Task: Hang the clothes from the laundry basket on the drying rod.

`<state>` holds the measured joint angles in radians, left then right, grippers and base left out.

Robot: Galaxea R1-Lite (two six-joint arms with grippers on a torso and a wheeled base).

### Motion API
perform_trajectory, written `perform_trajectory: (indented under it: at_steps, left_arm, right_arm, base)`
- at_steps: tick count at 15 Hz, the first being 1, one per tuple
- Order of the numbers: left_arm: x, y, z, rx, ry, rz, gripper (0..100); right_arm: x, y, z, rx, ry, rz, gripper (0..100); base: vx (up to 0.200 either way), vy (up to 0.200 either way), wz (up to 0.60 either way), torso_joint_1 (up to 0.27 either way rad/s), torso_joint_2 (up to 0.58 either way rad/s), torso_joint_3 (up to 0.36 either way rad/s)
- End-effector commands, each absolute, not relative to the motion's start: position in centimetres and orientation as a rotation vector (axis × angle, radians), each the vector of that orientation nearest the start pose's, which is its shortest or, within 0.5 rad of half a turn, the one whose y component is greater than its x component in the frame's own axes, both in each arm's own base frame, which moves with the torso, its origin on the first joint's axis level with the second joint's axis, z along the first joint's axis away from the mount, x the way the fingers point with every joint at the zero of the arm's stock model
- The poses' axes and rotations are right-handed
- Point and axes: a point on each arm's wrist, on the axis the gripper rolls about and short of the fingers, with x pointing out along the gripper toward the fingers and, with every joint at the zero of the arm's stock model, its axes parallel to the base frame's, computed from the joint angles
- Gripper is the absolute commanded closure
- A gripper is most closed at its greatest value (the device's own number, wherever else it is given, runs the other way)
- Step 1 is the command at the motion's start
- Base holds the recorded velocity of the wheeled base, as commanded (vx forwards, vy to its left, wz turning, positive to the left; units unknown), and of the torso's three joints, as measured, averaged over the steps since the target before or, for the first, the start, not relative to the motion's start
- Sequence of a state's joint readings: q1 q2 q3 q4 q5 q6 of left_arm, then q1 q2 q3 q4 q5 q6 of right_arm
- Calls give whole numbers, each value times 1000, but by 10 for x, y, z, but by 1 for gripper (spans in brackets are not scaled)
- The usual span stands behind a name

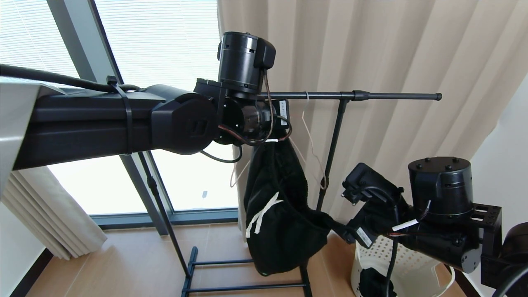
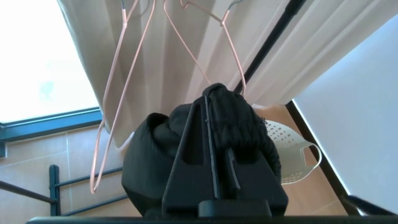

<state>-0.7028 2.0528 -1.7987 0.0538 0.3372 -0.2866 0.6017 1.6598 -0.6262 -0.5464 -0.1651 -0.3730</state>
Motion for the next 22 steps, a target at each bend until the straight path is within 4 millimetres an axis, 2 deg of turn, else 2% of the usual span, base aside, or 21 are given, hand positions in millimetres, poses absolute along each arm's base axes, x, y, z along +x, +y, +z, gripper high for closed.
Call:
perform_trajectory:
  at_steps: [1, 6, 10, 18, 22]
  left_arm:
    - [328, -268, 265, -130, 314, -321, 100]
    - [324, -272, 269, -142, 306, -333, 100]
    - [315, -280, 265, -130, 323, -361, 100]
    - [307, -278, 271, -135, 321, -368, 100]
    - [300, -277, 271, -130, 328, -378, 100]
  right_arm:
    - [222, 148, 138, -539, 377, 538, 0]
    - [214, 148, 137, -507, 359, 711, 0]
    - [222, 153, 148, -414, 281, 686, 0]
    - [239, 157, 141, -396, 301, 631, 0]
    - [253, 162, 135, -318, 338, 607, 0]
  base:
    - [0, 0, 0, 0, 0, 0]
    - [0, 0, 0, 0, 0, 0]
    - [0, 0, 0, 0, 0, 0]
    - [0, 0, 0, 0, 0, 0]
    - [0, 0, 0, 0, 0, 0]
